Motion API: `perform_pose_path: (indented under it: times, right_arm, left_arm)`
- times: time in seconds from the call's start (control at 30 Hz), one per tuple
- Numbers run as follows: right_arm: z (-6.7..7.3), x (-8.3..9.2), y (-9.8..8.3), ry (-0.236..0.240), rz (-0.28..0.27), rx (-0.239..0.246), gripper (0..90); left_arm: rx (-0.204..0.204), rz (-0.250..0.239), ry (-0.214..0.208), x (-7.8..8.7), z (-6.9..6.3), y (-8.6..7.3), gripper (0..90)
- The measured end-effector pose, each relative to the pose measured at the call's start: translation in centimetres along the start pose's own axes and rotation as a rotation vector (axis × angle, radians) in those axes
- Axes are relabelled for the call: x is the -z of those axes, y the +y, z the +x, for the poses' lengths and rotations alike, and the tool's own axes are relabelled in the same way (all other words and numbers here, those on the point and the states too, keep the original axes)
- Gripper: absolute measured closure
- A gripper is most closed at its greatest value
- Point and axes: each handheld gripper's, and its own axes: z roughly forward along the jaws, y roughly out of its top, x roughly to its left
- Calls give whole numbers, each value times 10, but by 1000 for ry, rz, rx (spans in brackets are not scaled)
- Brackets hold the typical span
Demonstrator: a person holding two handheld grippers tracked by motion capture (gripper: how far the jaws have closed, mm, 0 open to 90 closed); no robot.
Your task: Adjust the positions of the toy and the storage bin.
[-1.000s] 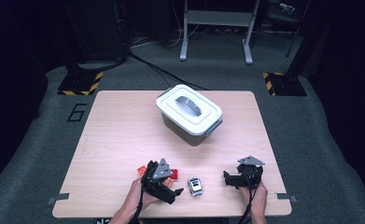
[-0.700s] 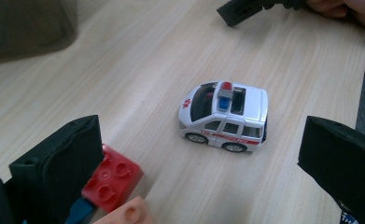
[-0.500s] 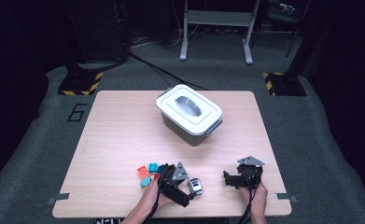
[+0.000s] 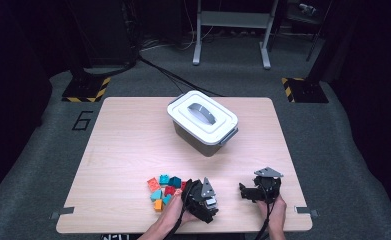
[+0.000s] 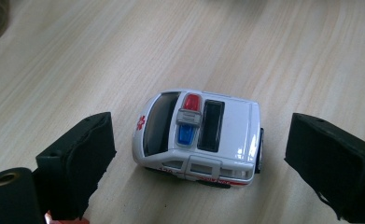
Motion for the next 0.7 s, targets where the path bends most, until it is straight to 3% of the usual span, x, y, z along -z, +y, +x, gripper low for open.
perform_pose_path:
  times: [0.17,0.43,0.7]
  right_arm:
    - [0,0,0,0,-1,1,11]
    - [0,0,0,0,-1,1,12]
    - [0,0,0,-2,-4,3,12]
  left_arm:
    - [14,17,-19,-5,2,1,144]
    - [16,45,5,-7,-2,4,234]
    - [19,48,11,-8,-3,5,238]
